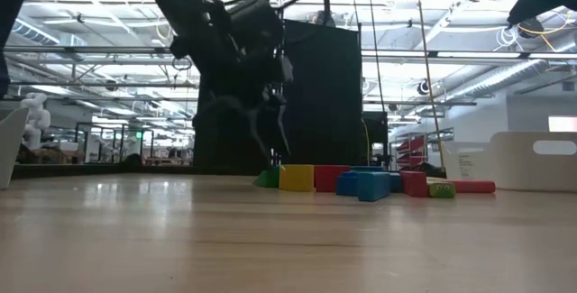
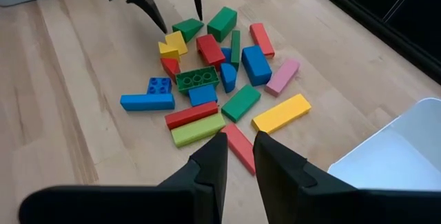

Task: Sort blocks by size
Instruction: Put the green triangle block into the gray bin

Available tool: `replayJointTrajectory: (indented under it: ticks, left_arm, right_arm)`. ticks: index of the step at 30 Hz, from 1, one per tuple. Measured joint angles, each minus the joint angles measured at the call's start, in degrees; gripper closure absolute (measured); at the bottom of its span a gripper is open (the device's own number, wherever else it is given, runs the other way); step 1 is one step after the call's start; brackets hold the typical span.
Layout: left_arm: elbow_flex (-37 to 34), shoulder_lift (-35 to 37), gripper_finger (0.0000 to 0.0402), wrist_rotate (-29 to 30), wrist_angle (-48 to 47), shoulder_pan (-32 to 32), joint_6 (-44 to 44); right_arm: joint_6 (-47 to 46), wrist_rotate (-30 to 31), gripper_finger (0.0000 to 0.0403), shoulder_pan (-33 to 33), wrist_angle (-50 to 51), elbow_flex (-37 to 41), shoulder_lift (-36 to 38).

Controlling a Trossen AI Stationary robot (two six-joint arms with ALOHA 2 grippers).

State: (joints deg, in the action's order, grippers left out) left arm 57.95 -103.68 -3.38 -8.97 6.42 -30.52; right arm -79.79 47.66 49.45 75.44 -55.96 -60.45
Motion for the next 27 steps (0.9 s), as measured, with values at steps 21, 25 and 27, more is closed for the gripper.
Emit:
replayJointTrajectory:
  ticks: [21, 25, 27]
  left_arm:
    - [0.87, -5.58, 0.0273, 0.35, -1.72, 0.0, 0.63]
    - [0.85, -5.6, 0.0273, 0.57, -2.28, 0.04, 3.76]
    - [0.85, -5.6, 0.0273, 0.57, -2.52, 0.02, 5.85]
  right_arm:
    - [1.53, -1.53, 0.0335, 0.0, 0.72, 0.0, 0.0]
    - [1.51, -1.53, 0.0335, 0.0, 0.7, -0.02, 0.0]
    - [1.52, -1.51, 0.0335, -0.01, 0.7, -0.02, 0.0]
